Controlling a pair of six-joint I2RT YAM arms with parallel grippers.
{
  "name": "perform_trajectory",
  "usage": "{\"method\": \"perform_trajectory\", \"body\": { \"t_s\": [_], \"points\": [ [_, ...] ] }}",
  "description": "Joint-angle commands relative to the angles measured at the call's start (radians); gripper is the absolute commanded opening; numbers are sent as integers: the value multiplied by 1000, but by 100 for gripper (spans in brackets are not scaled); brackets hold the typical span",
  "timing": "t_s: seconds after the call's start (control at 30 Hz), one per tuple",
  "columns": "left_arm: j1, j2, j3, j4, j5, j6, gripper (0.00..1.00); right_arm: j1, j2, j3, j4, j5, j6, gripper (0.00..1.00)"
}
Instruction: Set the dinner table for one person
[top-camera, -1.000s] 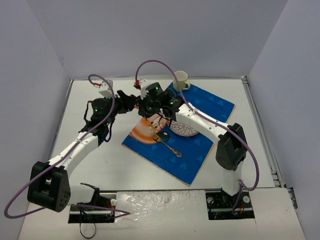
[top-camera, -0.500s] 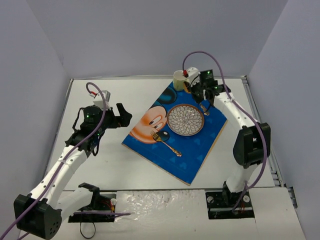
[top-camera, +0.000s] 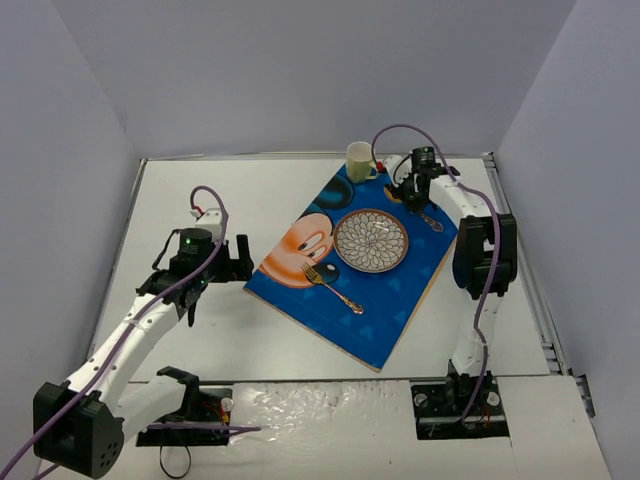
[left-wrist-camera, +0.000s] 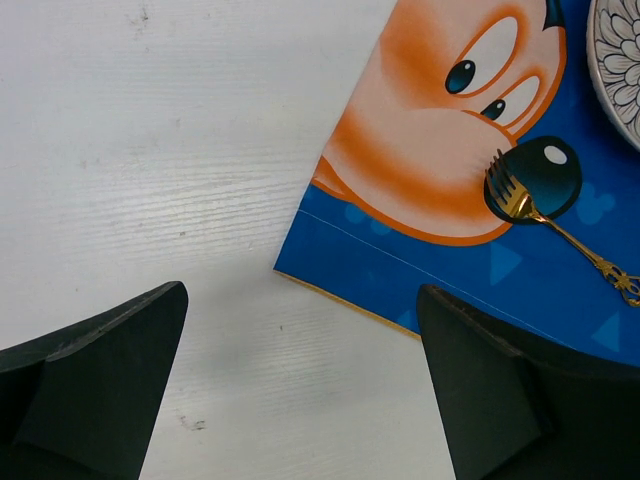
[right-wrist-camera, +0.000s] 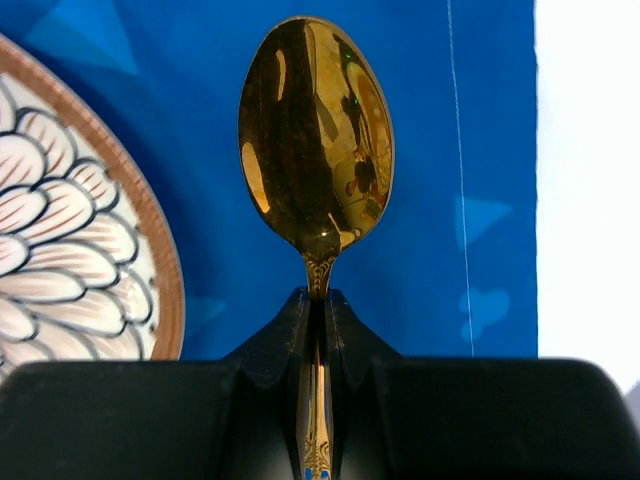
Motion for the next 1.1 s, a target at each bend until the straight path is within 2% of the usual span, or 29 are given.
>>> {"method": "perform_trajectory", "body": {
  "t_s": [0.0, 0.23, 1.07],
  "points": [
    [9, 9, 42, 35, -25, 29, 96, -6, 29, 88, 11, -39, -95, 0],
    [8, 14, 29, 49, -13, 26, 96, -11, 112, 140, 13, -30, -121, 0],
    [8, 61, 31, 49, -7, 23, 96, -15, 237, 285, 14, -20, -148, 2]
  ]
}}
